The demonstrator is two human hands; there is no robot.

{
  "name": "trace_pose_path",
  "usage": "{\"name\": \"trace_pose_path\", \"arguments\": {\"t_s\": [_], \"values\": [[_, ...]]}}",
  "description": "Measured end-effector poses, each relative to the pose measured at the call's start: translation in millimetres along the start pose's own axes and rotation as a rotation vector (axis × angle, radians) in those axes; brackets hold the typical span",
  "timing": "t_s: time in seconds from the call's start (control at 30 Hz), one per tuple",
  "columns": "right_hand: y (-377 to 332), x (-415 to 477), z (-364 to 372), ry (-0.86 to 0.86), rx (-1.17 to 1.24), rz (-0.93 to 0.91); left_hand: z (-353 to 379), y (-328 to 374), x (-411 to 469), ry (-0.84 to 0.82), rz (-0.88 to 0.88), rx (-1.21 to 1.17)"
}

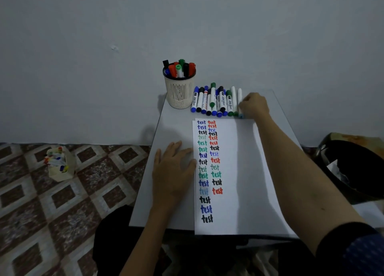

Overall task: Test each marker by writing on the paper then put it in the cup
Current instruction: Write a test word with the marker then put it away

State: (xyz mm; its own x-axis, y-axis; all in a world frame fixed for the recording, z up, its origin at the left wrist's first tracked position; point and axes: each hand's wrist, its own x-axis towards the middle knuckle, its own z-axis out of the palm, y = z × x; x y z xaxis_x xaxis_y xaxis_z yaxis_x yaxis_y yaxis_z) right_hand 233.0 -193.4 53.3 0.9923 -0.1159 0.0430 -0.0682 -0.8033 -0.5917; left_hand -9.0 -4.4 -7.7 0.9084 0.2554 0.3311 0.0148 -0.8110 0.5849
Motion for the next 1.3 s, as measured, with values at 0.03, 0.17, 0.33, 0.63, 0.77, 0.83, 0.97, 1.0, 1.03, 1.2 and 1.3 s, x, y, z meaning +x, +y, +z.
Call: {"name": "trace_pose_path", "arguments": {"t_s": [0.03,0.17,0.33,0.63,0.77,0.83,0.97,1.0,1.03,1.2,1.3], "values": [[2.8,-2.3,-1.4,-0.012,0.002,0.004,-0.1,0.1,0.3,-0.001,0.000,0.005],[7.6,-8.8,-1.3,-0.007,-0.058,0.031,-0.8,0.8,1.1,-0.006,-0.002,0.007],[11.0,-24.3,-9.5,0.302,0.207,0.038,-1.6,1.4,1.6,-0.003,-0.012,0.006],[6.6,-99.5,-45.3,0.172,1.242,-0.129,-0.3,1.9,1.7,0.017,0.012,0.037],[11.1,-163.3,-28.5,-0.100,1.251,-0.183,-2.7,7.2,2.8,0.066,0.028,-0.064],[14.0,-188.5,-15.2,-0.260,1.235,-0.183,-6.9,14.3,1.6,0.060,0.121,-0.117],[12.7,-212.0,3.9,-0.418,1.290,-0.191,-10.6,24.4,-10.3,-0.140,0.332,-0.185],[11.4,-214.9,7.2,-0.423,1.302,-0.175,-10.4,24.9,-12.3,-0.166,0.347,-0.182],[10.1,-217.1,9.7,-0.430,1.312,-0.156,-10.1,24.9,-13.3,-0.184,0.348,-0.186],[8.9,-218.2,5.7,-0.513,1.271,-0.145,-8.4,20.8,-14.9,-0.226,0.433,-0.193],[11.2,-215.1,-0.2,-0.574,1.259,-0.177,-10.6,20.0,-16.2,-0.252,0.449,-0.205]]}}
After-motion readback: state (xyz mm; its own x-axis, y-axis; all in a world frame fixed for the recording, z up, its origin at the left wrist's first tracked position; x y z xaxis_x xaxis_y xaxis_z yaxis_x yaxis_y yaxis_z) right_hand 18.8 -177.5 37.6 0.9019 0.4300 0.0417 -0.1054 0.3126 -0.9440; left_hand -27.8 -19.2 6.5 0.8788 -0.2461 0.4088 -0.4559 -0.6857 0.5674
